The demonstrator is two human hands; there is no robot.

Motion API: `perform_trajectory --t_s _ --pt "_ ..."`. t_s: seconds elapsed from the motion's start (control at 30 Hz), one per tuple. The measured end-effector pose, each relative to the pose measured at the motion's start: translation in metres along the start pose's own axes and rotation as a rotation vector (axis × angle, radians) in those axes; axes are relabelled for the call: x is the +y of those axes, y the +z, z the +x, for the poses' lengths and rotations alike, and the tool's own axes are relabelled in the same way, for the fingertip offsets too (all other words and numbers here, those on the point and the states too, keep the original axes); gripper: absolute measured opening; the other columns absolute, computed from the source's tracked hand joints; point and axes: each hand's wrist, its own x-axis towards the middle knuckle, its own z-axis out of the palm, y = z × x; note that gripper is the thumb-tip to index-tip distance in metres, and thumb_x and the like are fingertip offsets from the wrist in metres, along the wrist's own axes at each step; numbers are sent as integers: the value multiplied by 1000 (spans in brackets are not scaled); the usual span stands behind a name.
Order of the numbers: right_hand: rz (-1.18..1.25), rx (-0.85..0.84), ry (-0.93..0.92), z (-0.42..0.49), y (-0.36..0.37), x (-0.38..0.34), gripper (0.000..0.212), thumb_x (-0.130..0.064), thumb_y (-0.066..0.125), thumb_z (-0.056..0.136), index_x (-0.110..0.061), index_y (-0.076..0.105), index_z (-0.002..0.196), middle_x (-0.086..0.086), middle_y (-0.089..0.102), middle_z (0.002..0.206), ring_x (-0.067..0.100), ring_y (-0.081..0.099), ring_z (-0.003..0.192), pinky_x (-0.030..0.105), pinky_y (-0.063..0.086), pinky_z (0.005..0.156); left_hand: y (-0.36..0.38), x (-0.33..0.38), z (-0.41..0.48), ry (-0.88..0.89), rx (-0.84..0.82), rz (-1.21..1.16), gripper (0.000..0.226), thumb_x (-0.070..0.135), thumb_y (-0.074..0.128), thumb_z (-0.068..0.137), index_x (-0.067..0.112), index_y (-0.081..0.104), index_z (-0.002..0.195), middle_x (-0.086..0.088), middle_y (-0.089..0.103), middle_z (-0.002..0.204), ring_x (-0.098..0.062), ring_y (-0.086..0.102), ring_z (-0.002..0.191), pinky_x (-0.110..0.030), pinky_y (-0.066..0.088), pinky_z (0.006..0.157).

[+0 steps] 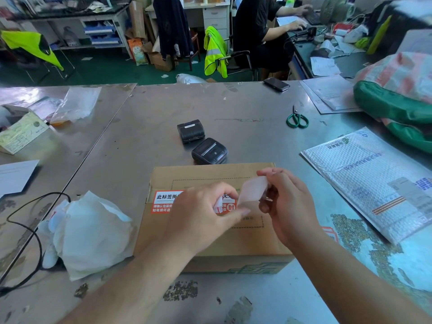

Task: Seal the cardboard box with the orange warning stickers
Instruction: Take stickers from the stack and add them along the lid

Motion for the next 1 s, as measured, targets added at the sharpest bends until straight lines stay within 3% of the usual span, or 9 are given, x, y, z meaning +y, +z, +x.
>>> perform_trajectory --t_s 0.1,0.17,0.3,0.37,0.47,0.57,0.67,0.87,1.0 --pt "-16 -5 5 -2 -1 0 31 1 42 94 -10 68 79 5 47 57 20 42 57 30 29 47 7 -3 2 67 47 25 28 58 67 73 34 65 88 16 65 65 -3 56 60 -25 45 53" --pt "-20 -9 8 -2 -3 0 30 1 42 94 -10 67 80 3 48 57 19 42 57 29 29 48 8 -4 3 78 72 63 17 47 68 77 31 68 82 18 54 55 3 48 55 -12 31 50" --pt "-23 -64 11 -5 -4 1 27 -7 48 98 -13 70 84 2 52 62 18 43 58 30 30 49 10 -3 2 -62 82 -30 13 34 75 82 27 70 73 14 48 47 -3 42 46 -14 22 44" --pt "-10 -77 8 -6 -5 1 24 -18 52 100 -14 71 87 2 53 64 16 44 58 29 32 50 11 -1 5 -236 129 -229 20 34 76 82 23 67 68 14 51 47 -3 39 44 -19 27 47" --pt "-32 -37 -9 -3 -8 2 23 -25 57 100 -12 69 85 -1 53 62 14 45 57 26 35 49 6 3 14 -612 220 -814 24 22 72 87 18 63 65 6 62 52 -5 47 42 -23 33 49" --pt "-292 -72 -5 -3 -11 4 22 -24 65 95 -9 71 80 -4 58 60 13 49 57 25 40 49 1 6 15 -754 178 -1117 27 19 66 90 20 62 63 11 40 39 -4 26 36 -21 20 44" --pt "-395 -184 -11 -9 -5 7 23 -30 68 93 -13 76 80 -4 65 65 7 53 56 24 43 53 2 8 13 -770 140 -1165 17 21 64 91 20 61 74 11 36 38 -4 22 37 -20 20 42" --pt "-367 -176 -86 -10 2 4 23 -29 70 91 -18 73 70 -6 65 60 2 50 50 22 40 54 8 10 10 -775 108 -1192 7 23 66 89 19 63 84 12 37 39 -4 21 38 -20 20 43" --pt "-396 -147 -142 -8 0 1 26 -22 68 93 -17 69 68 -9 60 53 -1 45 45 14 35 48 7 9 7 -686 80 -1079 6 22 68 88 18 66 84 11 50 42 -1 38 37 -24 23 48"
